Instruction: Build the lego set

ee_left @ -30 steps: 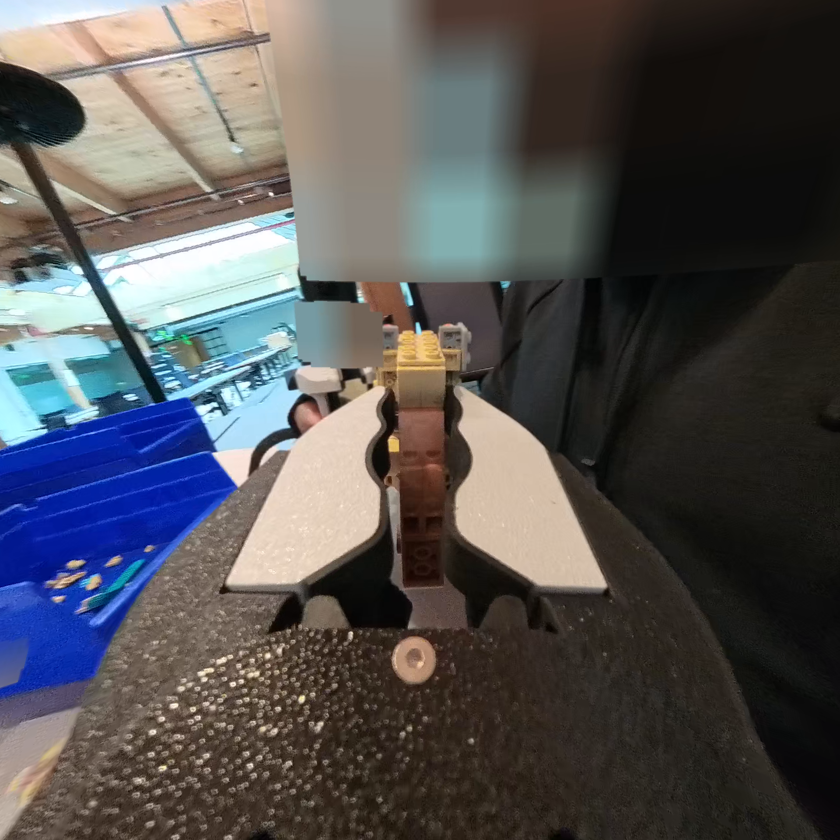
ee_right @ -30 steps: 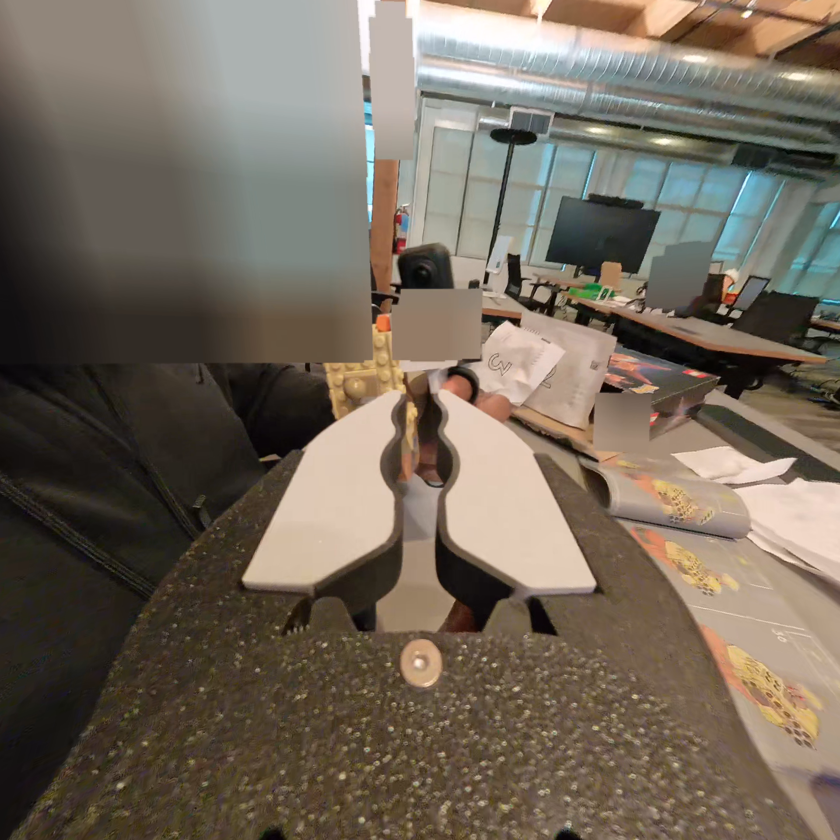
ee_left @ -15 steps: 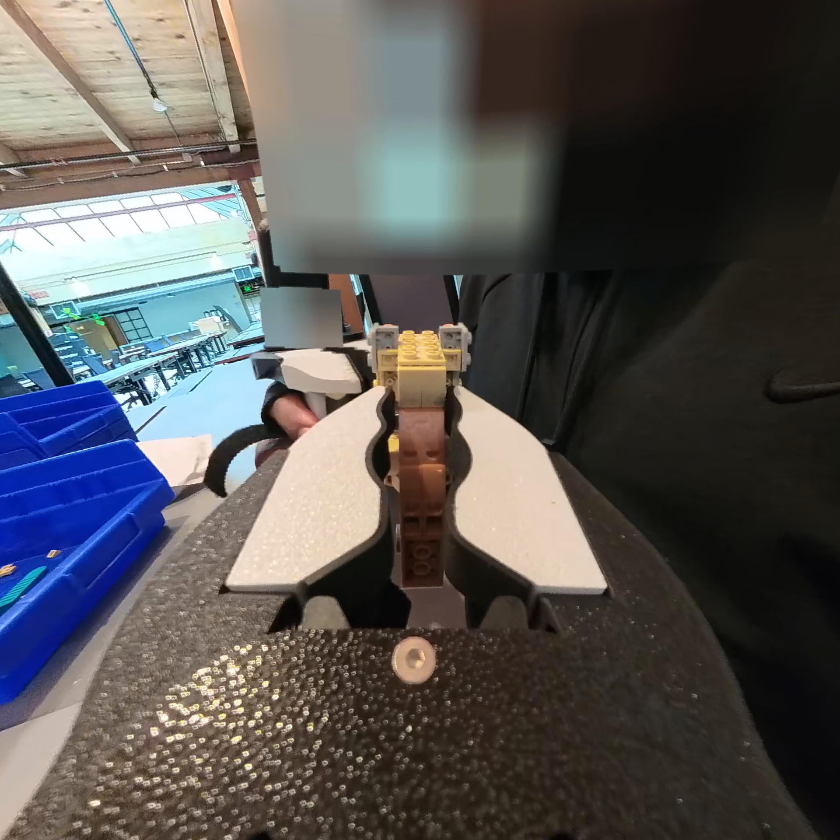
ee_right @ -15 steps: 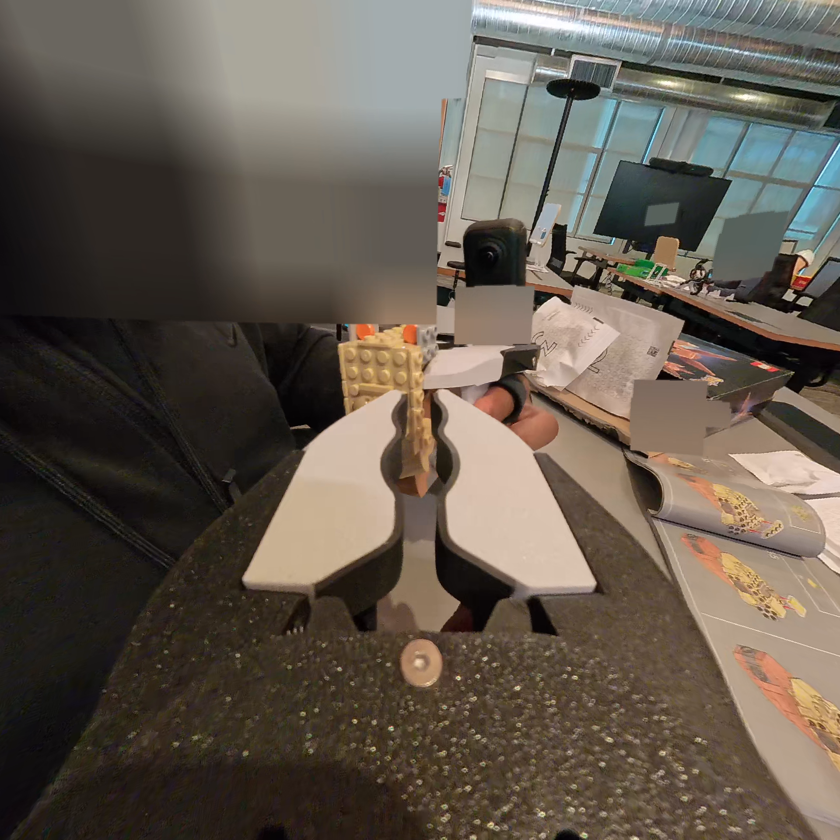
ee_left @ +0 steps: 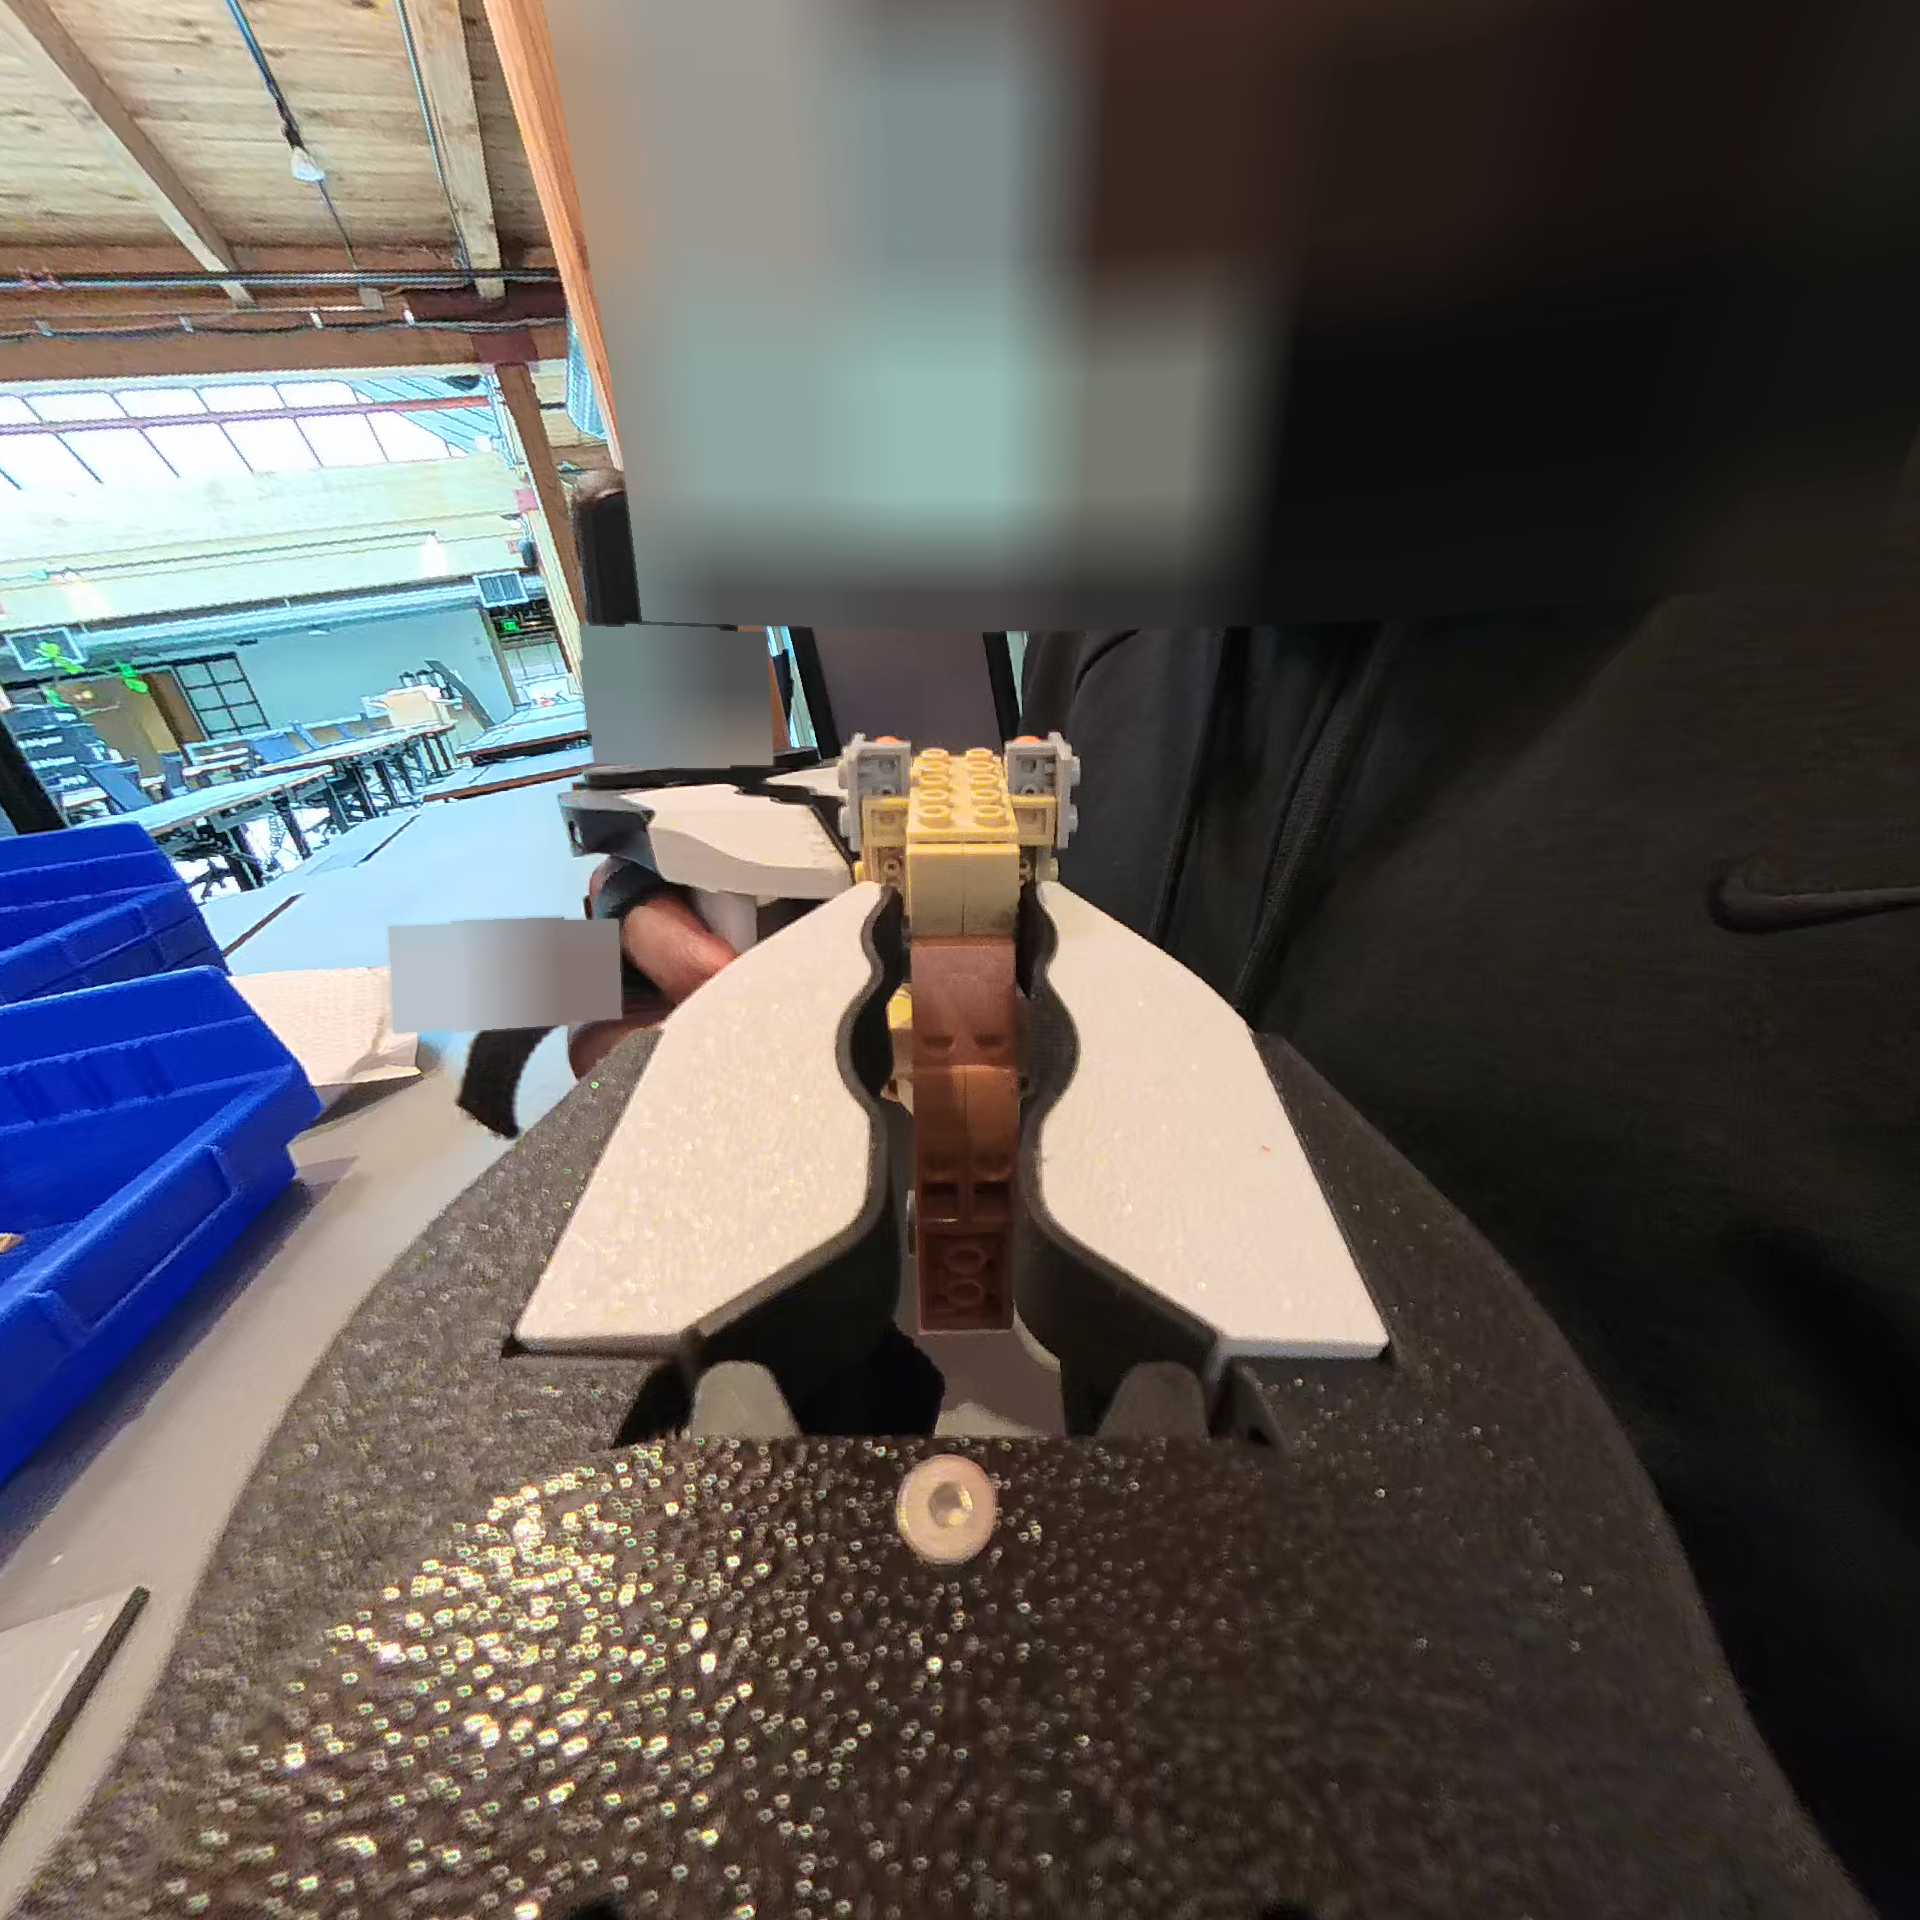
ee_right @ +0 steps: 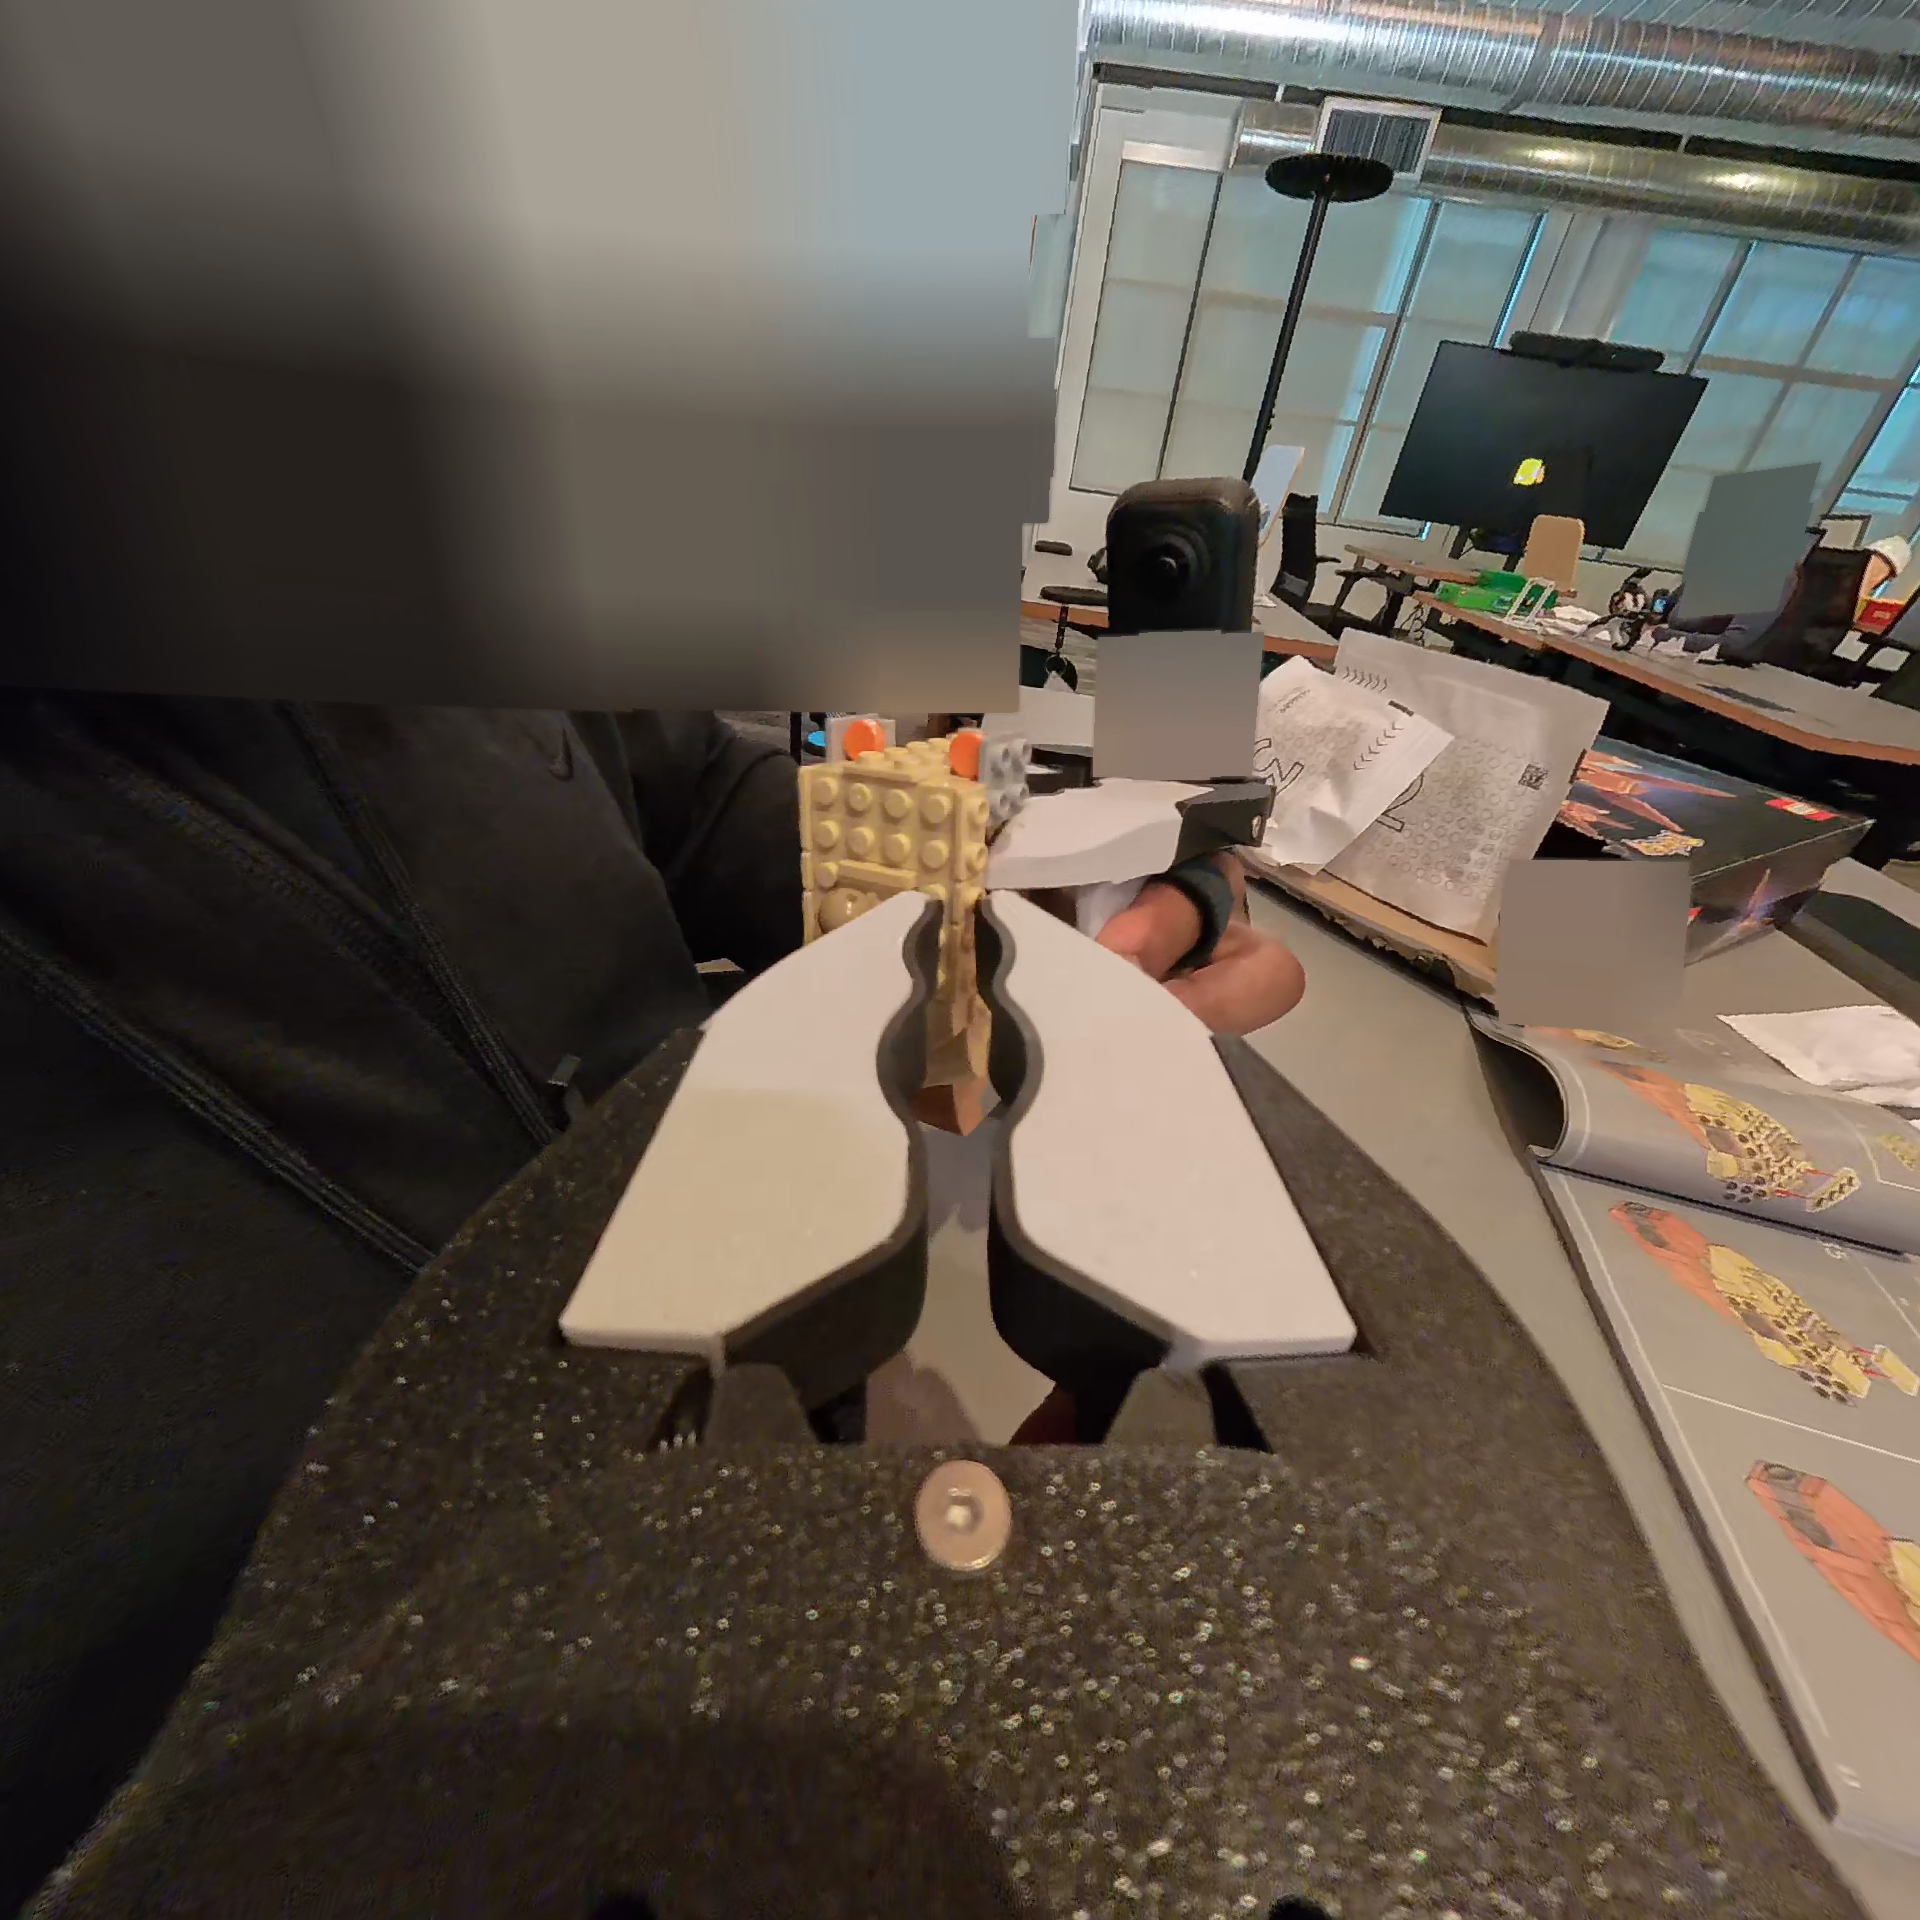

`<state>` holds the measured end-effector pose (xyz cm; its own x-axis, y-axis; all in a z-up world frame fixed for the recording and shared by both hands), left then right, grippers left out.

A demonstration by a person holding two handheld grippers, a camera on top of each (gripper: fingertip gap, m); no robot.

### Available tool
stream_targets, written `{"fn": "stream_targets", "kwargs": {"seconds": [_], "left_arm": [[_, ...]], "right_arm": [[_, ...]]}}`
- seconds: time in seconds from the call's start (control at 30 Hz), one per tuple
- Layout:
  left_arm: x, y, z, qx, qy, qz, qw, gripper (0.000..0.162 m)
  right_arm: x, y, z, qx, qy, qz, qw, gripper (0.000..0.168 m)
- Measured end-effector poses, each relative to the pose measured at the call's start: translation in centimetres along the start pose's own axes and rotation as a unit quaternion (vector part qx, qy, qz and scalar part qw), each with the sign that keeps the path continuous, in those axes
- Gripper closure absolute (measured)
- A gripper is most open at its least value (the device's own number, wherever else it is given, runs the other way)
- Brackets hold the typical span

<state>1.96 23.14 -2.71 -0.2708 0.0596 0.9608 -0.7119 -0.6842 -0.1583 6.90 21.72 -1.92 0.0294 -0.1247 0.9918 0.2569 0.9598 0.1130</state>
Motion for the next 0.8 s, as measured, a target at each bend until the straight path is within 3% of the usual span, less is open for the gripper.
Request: {"fn": "stream_targets", "kwargs": {"seconds": [0.57, 0.8], "left_arm": [[0.1, -0.2, -0.2, 0.012, 0.003, -0.003, 1.0, 0.141], [2.4, -0.8, -1.1, 0.027, 0.106, -0.028, 0.994, 0.141]], "right_arm": [[-0.6, 0.3, 0.0, -0.023, -0.013, 0.018, 0.999, 0.164], [0.6, 1.1, 0.2, -0.044, 0.038, 0.04, 0.998, 0.163]]}}
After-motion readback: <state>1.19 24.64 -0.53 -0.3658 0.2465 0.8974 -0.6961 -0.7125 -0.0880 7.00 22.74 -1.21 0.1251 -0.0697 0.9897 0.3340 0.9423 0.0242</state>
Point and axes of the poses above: each gripper's, where its closed fingertips meet, z out along the fingers, x out of its top, y = z × x across the jaws, the point moved 2 cm from there along -z, back along the fingers, and after that the axes turned 3 degrees about y, right-handed, at the moved point
